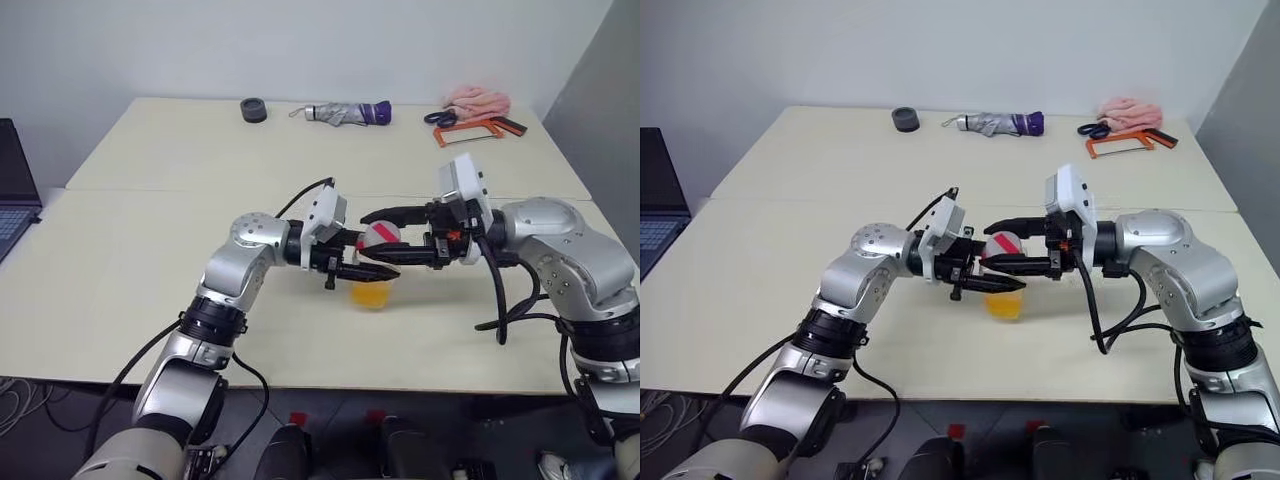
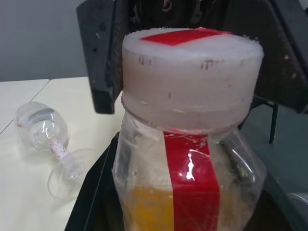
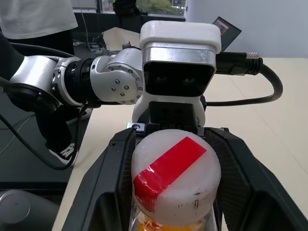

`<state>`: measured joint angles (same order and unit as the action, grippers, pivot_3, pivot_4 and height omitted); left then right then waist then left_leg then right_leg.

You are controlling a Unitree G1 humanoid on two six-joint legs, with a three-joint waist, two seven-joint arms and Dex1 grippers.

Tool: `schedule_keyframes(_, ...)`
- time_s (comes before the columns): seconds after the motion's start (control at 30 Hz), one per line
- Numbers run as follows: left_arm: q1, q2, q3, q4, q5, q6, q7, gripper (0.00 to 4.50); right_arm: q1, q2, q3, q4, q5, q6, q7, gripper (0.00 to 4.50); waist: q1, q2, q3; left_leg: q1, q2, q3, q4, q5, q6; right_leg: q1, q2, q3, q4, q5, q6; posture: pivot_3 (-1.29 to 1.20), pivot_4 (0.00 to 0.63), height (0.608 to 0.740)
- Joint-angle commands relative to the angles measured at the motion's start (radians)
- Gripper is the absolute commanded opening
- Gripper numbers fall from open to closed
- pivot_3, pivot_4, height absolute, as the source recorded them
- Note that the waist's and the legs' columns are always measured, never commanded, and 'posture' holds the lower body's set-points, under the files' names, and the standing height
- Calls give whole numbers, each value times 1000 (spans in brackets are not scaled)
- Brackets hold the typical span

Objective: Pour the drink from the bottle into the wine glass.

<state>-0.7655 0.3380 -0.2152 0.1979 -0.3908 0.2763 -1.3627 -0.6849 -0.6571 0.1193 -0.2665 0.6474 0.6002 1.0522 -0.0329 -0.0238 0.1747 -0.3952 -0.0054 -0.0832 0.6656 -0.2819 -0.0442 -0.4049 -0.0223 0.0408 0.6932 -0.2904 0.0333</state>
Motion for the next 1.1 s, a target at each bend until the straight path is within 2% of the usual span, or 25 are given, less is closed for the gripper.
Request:
schedule_keyframes(0.03,-20,-3,33,-3,-12,-1,30,1815,71,4,-109,-76,-15,-2,-128,2292,0,0,0,-1,0,0,0,0,0,0,-1,0,0,0,0,0,150,740)
schedule_keyframes(0.17,-21,-33,29,16,9,-19,76,1813,179,66,-230,-304,45,72,-378,3587,4,0,0,-4,0,-1,1,0,0,-1,-3,0,0,0,0,0,150,740)
schedule_keyframes(0.3,-41,-62,25,65,38,-58,108,1807,249,146,-236,-473,79,170,-598,3593,4,0,0,-3,-1,-2,1,0,0,-1,-4,0,0,0,0,0,150,740)
schedule_keyframes(0.43,-68,-97,25,128,63,-94,129,1807,288,243,-136,-580,-36,236,-835,3593,0,0,0,-3,-1,-1,1,0,0,-1,-2,0,1,0,0,0,150,740)
schedule_keyframes(0.57,-96,-124,17,183,82,-123,121,1807,304,306,-46,-622,-150,266,-982,3593,0,0,0,-3,-1,-1,1,0,-1,-2,-2,1,1,0,0,0,150,740)
schedule_keyframes(0.73,-123,-148,11,236,92,-150,92,1807,347,336,42,-634,-287,256,-1079,3593,0,0,0,-3,-2,0,1,0,-1,-2,-2,1,1,0,0,0,150,740)
schedule_keyframes(0.97,-151,-162,11,287,105,-174,62,1807,397,438,53,-637,-352,232,-1133,3593,-1,0,0,-2,-2,0,1,0,0,-2,-1,1,1,0,0,0,150,740)
schedule_keyframes(1.03,-155,-163,13,295,107,-179,57,1807,397,452,60,-637,-374,218,-1135,3211,-1,0,0,-3,-2,0,1,0,0,-2,-1,1,1,0,0,0,150,740)
schedule_keyframes(1.1,-158,-164,14,302,110,-184,52,1807,398,470,63,-636,-386,206,-1133,2632,-1,0,0,-3,-2,0,1,0,0,-2,0,1,1,0,0,0,150,740)
